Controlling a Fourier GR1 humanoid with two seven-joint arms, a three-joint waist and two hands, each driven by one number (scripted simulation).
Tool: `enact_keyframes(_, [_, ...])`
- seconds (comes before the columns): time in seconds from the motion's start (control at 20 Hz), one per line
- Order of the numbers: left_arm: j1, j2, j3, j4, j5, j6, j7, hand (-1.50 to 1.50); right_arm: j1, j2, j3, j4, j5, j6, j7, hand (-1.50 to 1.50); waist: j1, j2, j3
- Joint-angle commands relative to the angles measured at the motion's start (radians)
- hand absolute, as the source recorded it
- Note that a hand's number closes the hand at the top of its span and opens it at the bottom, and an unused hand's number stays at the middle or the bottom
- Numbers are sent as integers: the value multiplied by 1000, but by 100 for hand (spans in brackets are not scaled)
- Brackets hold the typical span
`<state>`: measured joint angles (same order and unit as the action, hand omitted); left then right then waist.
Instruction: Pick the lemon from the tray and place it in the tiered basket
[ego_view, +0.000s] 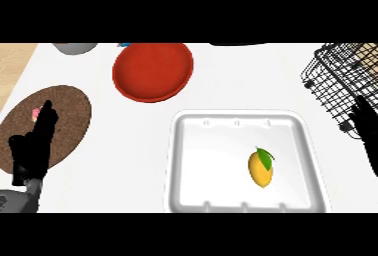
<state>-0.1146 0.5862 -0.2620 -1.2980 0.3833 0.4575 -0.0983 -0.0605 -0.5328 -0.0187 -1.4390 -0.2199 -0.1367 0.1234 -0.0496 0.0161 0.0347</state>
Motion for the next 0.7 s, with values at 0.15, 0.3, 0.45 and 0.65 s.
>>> enact_keyframes(0.15, [-31,44,-16,-27,-78,-11,-21,0,87,199,-46,-179,-77,-145,-83,150,25,-24,-34])
enact_keyframes(0.3, [-22,41,-19,-6,-62,-4,23,0,-4,290,-249,-248,-140,-348,-197,150,-126,-110,-7])
enact_keyframes(0.45, [-29,40,-45,-58,-90,1,21,0,288,282,-105,-138,138,-551,-11,-150,-18,-25,-39])
enact_keyframes(0.65, [-61,69,-41,-102,-85,-49,79,0,481,389,31,-388,280,-682,-28,-150,20,-23,-37])
